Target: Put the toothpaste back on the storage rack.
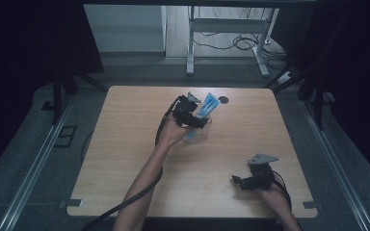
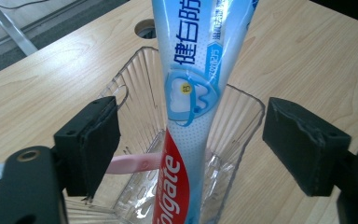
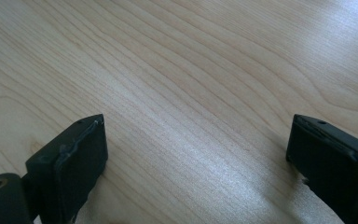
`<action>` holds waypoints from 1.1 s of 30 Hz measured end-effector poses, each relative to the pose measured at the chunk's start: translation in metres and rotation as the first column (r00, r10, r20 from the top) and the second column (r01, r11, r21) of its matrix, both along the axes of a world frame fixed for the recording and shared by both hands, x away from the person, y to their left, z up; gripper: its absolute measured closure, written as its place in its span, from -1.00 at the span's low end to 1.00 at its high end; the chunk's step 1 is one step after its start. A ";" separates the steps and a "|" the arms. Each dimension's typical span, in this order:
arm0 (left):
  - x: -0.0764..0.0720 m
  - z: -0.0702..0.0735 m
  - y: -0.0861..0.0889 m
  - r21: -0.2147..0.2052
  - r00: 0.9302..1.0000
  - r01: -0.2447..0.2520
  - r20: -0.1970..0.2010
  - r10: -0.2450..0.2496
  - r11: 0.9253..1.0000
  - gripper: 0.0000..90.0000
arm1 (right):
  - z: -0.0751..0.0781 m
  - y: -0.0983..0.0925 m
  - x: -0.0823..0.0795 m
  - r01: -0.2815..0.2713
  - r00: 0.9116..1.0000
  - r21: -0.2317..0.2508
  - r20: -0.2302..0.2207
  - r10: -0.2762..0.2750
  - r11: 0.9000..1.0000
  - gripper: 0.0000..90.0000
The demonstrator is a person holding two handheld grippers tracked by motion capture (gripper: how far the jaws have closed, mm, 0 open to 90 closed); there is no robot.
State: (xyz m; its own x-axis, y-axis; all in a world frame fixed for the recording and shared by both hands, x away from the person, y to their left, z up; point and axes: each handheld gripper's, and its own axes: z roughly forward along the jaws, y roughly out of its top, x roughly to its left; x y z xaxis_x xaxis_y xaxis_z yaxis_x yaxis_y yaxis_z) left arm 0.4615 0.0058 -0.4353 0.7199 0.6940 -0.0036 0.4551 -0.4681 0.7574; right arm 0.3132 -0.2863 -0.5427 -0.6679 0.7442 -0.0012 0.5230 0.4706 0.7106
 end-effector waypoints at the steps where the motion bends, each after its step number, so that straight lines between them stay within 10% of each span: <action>1: -0.001 0.000 0.000 -0.004 1.000 -0.001 -0.002 0.001 1.000 -0.63 | 0.000 0.000 0.000 0.000 1.000 0.000 0.000 0.000 1.000 -0.89; 33: -0.028 0.009 0.018 -0.017 1.000 0.014 0.015 -0.014 1.000 -0.70 | 0.000 0.000 0.000 0.001 1.000 0.001 -0.001 -0.001 1.000 -0.89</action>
